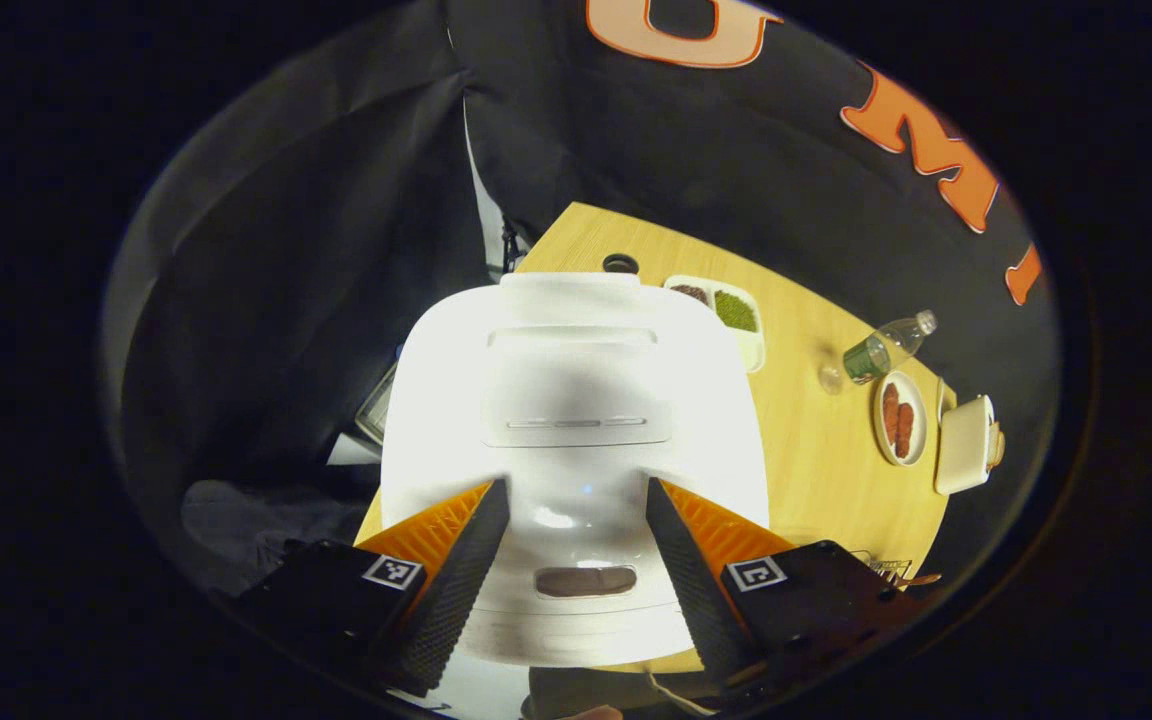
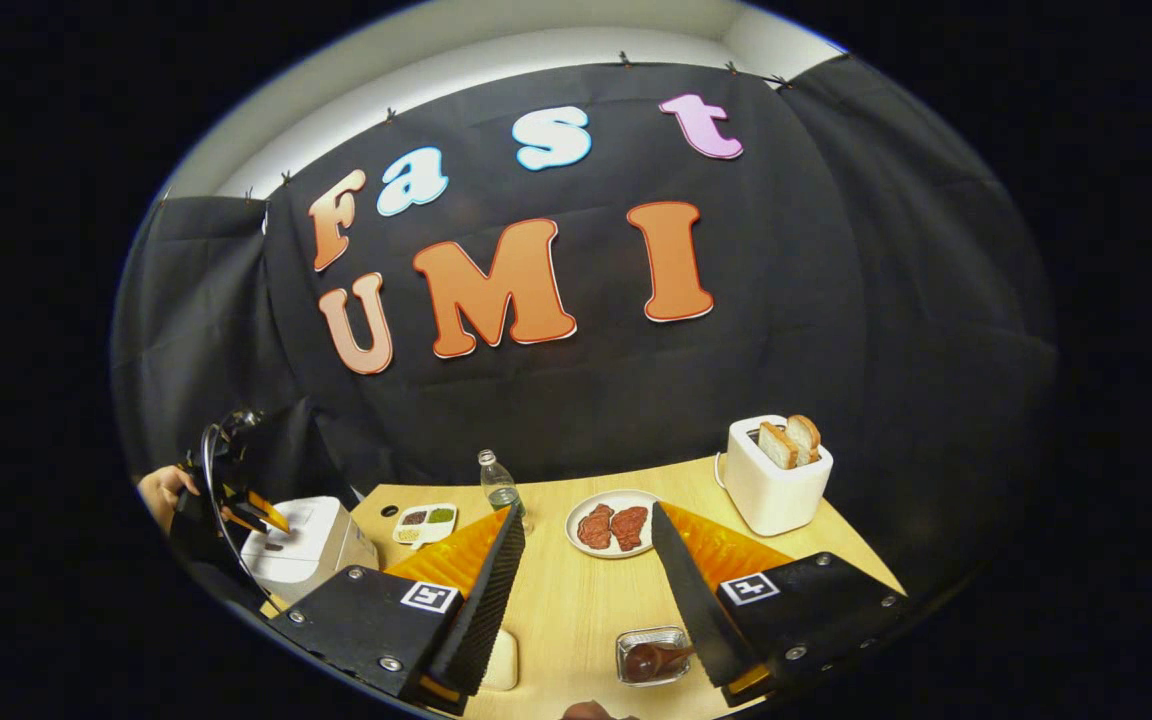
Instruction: Close the left gripper, press the button to open the rice cooker; take a wooden spoon from the chopstick holder with the right hand, scoop a spoonful of rice and pour it into the rice cooker, then put the wooden spoon back into the chopstick holder.
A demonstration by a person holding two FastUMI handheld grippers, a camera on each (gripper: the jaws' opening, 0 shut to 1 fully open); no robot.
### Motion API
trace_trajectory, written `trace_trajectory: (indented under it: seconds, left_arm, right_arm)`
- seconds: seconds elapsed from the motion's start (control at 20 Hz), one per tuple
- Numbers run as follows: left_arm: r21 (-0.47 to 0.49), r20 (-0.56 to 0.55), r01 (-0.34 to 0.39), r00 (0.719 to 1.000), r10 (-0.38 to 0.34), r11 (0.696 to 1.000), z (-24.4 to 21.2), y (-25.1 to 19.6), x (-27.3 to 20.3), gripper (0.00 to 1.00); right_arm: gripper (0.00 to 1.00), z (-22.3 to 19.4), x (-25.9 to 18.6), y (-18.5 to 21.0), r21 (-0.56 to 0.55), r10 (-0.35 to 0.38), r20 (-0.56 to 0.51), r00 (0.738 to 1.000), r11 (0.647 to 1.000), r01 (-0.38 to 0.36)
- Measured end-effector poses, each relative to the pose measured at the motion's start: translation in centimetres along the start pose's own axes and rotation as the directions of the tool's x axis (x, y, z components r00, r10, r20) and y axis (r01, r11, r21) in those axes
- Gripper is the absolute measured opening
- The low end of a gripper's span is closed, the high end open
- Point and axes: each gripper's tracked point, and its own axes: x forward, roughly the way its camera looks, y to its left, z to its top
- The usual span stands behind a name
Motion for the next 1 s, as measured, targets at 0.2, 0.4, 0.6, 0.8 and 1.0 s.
trace_trajectory:
  seconds: [0.2, 0.4, 0.6, 0.8, 1.0]
  left_arm:
    - [0.051, 0.266, -0.010, 0.964, -0.004, 0.999, 2.7, 0.2, -5.7, 0.96]
    - [0.054, 0.479, 0.008, 0.877, -0.032, 0.999, 3.7, -0.6, -10.5, 0.97]
    - [0.057, 0.671, -0.032, 0.741, -0.015, 0.998, 4.9, -1.0, -14.9, 0.96]
    - [0.081, 0.782, -0.016, 0.621, -0.054, 0.997, 5.7, -1.7, -19.0, 0.96]
    - [0.121, 0.829, -0.080, 0.557, -0.056, 0.989, 3.4, -3.0, -21.6, 0.94]
  right_arm:
    - [0.81, 2.4, 0.7, 0.5, -0.064, -0.001, 0.067, 0.998, 0.998, 0.005]
    - [0.81, 3.8, 1.3, 1.8, -0.159, -0.003, 0.164, 0.986, 0.987, 0.029]
    - [0.80, 4.5, 1.4, 3.6, -0.236, 0.027, 0.197, 0.980, 0.972, 0.021]
    - [0.80, 4.7, 1.7, 6.1, -0.250, 0.075, 0.219, 0.973, 0.968, -0.018]
    - [0.81, 4.7, 1.8, 7.3, -0.257, 0.093, 0.244, 0.965, 0.966, -0.028]
